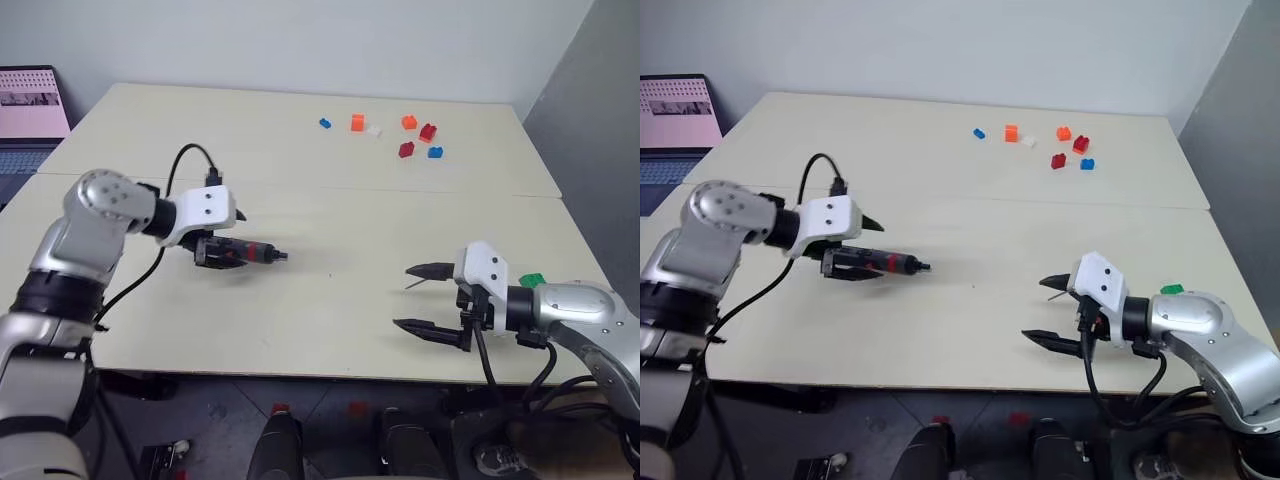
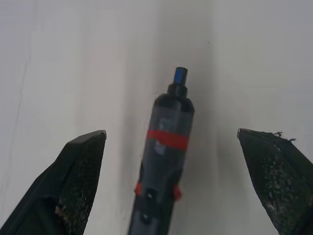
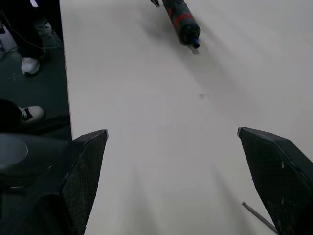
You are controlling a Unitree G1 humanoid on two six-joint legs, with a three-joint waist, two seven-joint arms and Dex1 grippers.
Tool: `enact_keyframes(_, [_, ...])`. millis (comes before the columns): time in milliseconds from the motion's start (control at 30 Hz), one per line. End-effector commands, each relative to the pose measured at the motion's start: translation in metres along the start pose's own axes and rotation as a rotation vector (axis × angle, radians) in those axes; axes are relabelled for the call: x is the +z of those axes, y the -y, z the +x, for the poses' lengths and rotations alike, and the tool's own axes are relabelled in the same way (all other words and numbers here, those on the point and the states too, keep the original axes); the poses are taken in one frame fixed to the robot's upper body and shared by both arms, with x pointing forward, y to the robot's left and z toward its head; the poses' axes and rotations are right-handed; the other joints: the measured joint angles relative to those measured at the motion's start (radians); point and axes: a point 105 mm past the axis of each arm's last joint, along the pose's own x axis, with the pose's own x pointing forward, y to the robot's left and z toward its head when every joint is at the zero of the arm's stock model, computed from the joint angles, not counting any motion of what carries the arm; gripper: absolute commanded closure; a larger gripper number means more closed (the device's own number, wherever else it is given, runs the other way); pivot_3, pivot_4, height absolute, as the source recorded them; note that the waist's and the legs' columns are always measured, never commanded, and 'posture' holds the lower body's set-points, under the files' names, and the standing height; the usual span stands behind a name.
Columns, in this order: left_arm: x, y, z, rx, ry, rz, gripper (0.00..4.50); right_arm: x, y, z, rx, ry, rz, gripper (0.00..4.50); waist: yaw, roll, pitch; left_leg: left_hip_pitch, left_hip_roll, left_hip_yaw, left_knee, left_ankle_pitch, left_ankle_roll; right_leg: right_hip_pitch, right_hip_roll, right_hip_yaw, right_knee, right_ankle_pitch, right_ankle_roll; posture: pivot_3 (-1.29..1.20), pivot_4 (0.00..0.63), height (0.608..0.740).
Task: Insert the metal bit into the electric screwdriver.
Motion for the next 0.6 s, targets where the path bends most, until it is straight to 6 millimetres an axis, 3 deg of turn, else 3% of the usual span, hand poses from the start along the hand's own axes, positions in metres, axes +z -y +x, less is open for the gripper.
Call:
enact_keyframes(33, [-0.002, -0.006, 0.001, -0.064, -0.058, 0.05, 0.0, 0.01, -0.006, 0.007, 0.006, 0.025, -0.036, 0.03, -0.004, 0.0, 0.0, 0.0, 0.0, 0.0, 0.0, 0.0, 0.0, 0.0, 0.0, 0.0, 0.0, 0.0, 0.0, 0.0, 0.15, 0.74])
enact_keyframes(367, [-0.005, -0.011, 0.022, -0.164, -0.139, 0.095, 0.0, 0.018, -0.019, 0.013, -0.001, 0.053, -0.011, 0.03, -0.008, 0.0, 0.0, -0.001, 0.0, -0.001, 0.0, 0.0, 0.0, -0.002, 0.001, 0.0, 0.002, 0.003, 0.006, 0.0, 0.15, 0.74])
enact_keyframes(600, [0.006, -0.013, 0.038, -0.175, -0.127, 0.139, 0.0, 0.021, -0.021, 0.012, -0.008, 0.052, 0.005, 0.03, -0.004, 0.0, 0.0, -0.002, 0.0, -0.002, 0.001, 0.0, 0.0, -0.002, 0.001, 0.0, 0.002, 0.003, 0.006, 0.0, 0.15, 0.74])
